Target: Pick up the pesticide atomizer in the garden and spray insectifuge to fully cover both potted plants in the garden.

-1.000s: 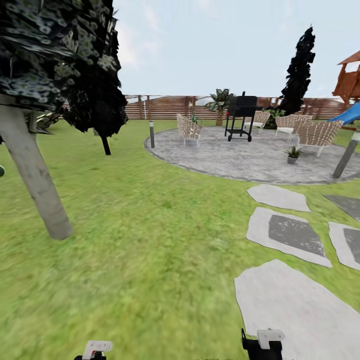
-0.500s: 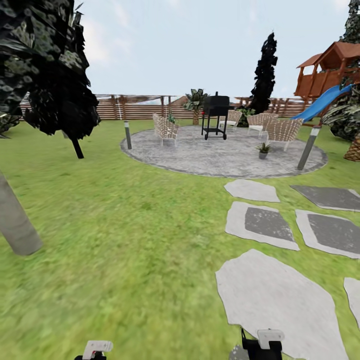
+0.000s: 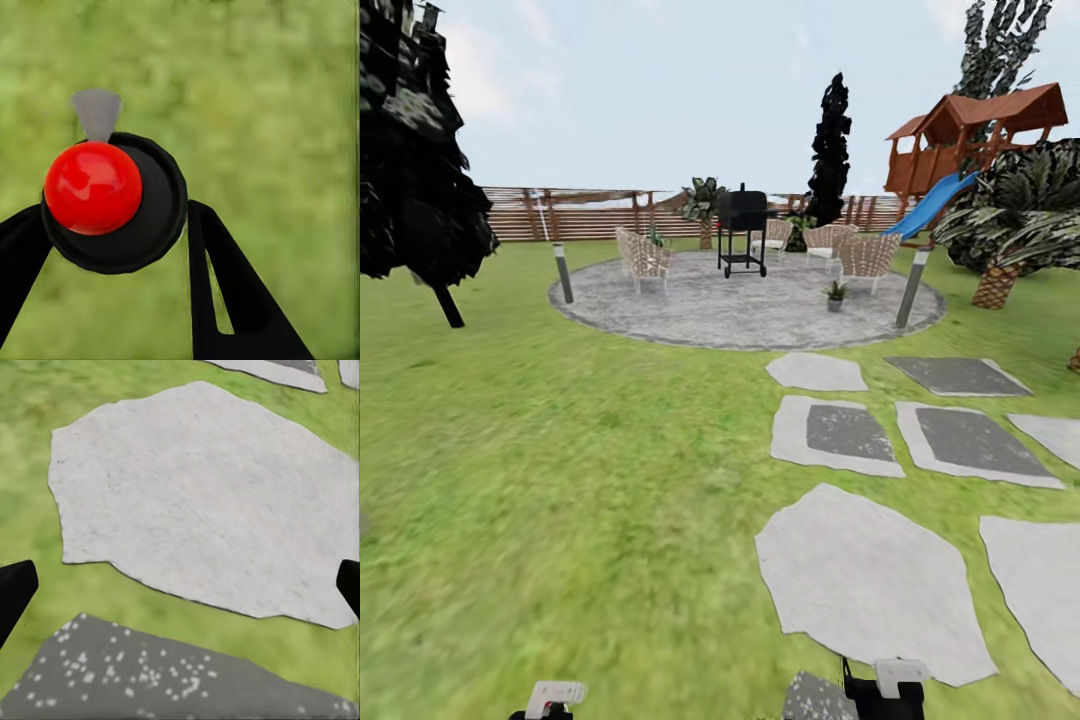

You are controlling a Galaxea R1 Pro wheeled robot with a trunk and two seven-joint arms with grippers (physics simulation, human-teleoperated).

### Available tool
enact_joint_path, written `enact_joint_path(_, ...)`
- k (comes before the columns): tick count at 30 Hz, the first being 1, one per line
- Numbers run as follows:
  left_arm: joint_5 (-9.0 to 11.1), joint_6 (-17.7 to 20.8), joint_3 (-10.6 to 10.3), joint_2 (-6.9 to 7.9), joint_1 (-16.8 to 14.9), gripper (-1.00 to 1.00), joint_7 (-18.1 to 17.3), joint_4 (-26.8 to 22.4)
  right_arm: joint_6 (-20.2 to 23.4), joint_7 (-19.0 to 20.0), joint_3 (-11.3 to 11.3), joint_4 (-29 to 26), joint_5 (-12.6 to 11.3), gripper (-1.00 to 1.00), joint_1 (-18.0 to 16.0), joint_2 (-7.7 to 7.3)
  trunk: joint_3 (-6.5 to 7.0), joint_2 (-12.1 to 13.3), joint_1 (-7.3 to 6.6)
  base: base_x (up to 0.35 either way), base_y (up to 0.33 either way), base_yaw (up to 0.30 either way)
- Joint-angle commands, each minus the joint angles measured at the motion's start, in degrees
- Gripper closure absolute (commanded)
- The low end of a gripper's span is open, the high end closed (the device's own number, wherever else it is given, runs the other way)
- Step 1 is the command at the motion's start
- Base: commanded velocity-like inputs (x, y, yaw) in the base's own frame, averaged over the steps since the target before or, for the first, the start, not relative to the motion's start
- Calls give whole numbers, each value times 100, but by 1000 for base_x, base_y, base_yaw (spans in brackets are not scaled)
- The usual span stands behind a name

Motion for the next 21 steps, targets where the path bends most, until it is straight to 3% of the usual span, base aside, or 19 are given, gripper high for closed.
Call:
enact_joint_path(1,-17,-17,28,2,-2,100,-25,3,-11,-29,48,4,-30,-100,-4,0,-5,-2,-1,0,0,-300)
enact_joint_path(16,13,-17,32,17,-2,100,-16,3,-11,-29,50,4,-27,-100,-4,0,-5,-2,-1,4,0,-300)
enact_joint_path(21,13,-17,28,20,-2,100,-16,3,-11,-29,50,4,-27,-100,-4,0,-5,-2,-1,273,0,-300)
